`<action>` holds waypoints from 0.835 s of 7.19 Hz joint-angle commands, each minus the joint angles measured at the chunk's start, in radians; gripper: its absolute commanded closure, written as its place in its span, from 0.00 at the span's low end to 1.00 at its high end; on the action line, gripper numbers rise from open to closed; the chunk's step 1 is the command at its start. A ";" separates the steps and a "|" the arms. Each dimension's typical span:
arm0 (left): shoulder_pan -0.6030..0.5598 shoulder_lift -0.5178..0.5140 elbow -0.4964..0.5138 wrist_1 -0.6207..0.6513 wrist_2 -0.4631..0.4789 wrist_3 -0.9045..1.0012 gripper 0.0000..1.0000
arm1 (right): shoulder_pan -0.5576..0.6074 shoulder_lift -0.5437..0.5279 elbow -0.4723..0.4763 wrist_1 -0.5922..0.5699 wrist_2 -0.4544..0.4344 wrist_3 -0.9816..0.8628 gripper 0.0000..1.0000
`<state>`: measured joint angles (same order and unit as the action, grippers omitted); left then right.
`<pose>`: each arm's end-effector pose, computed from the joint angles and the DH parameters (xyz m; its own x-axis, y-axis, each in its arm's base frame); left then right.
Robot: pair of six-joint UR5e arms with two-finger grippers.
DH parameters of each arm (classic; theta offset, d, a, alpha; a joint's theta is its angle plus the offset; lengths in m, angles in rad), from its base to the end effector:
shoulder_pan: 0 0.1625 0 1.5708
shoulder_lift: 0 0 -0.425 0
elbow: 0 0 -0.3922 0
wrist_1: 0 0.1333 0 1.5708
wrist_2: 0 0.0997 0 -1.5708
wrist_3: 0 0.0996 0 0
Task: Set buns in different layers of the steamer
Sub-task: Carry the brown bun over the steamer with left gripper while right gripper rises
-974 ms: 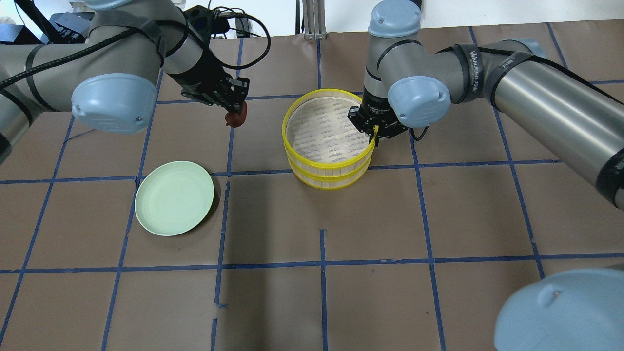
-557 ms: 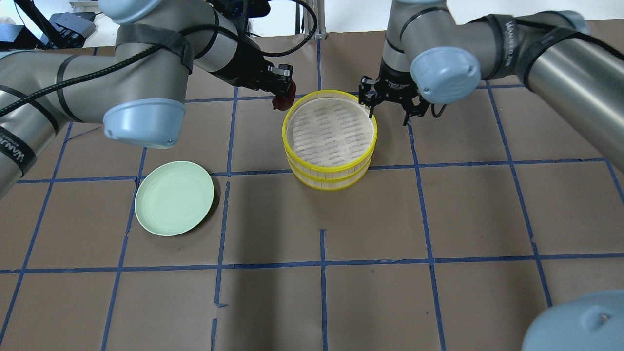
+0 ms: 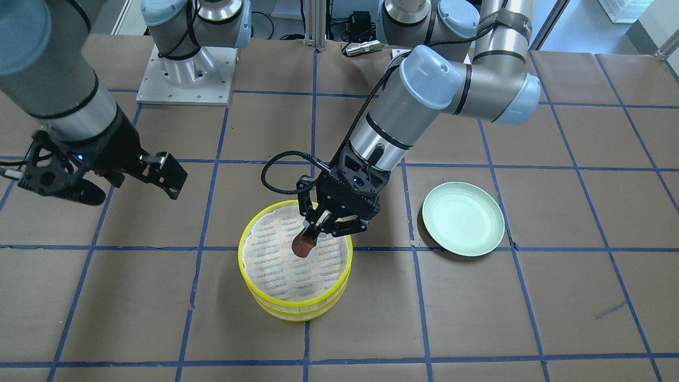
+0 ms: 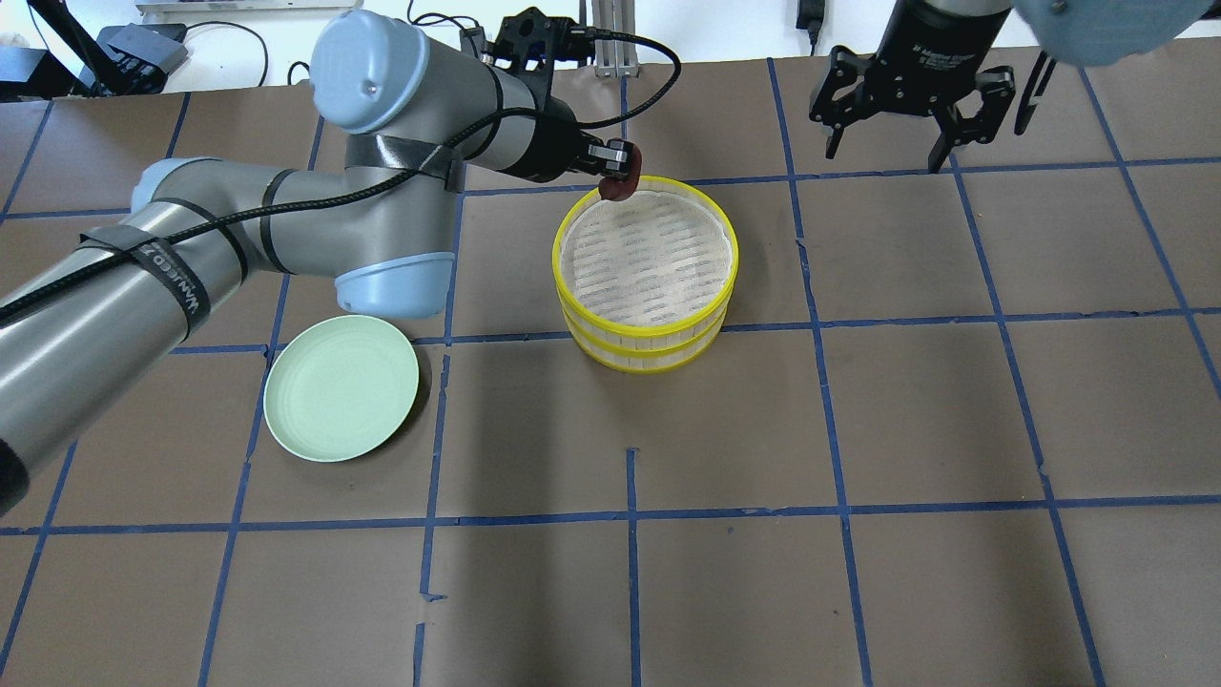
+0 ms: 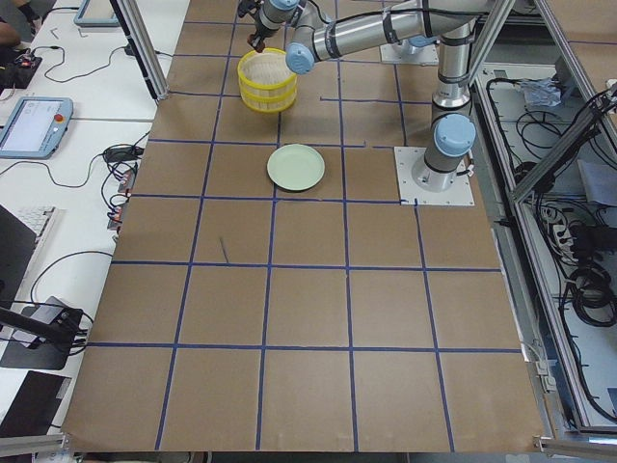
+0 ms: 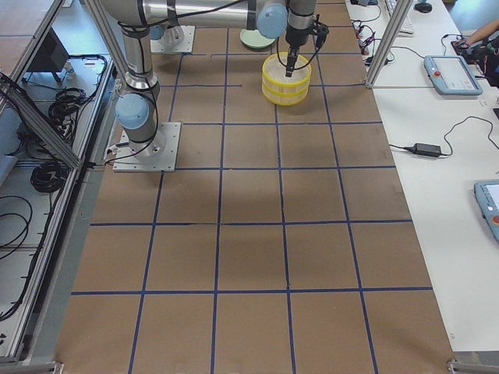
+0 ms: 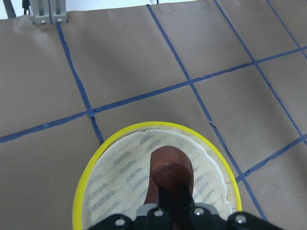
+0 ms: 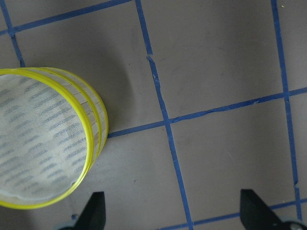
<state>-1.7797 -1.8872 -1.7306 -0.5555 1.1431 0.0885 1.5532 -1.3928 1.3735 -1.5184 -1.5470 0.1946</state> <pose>-0.2979 -0.5634 0.3600 -0.8269 0.4696 0.3092 0.2521 0.8011 -0.5428 0.1257 -0.5660 0.4855 -0.9773 0.2113 -0.0169 0.2105 0.9769 0.0371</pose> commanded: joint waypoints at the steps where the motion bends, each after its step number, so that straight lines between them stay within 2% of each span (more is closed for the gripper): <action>1: -0.012 -0.029 -0.003 0.043 0.000 -0.013 0.05 | 0.017 -0.115 0.010 0.083 -0.011 -0.043 0.00; 2: -0.012 -0.029 -0.003 0.042 -0.008 -0.048 0.00 | 0.027 -0.115 0.036 0.074 -0.013 -0.046 0.00; 6: -0.012 -0.029 -0.023 0.046 -0.005 -0.058 0.00 | 0.033 -0.112 0.059 0.061 -0.013 -0.107 0.00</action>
<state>-1.7917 -1.9161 -1.7517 -0.5108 1.1369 0.0304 1.5834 -1.5034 1.4293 -1.4647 -1.5600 0.1003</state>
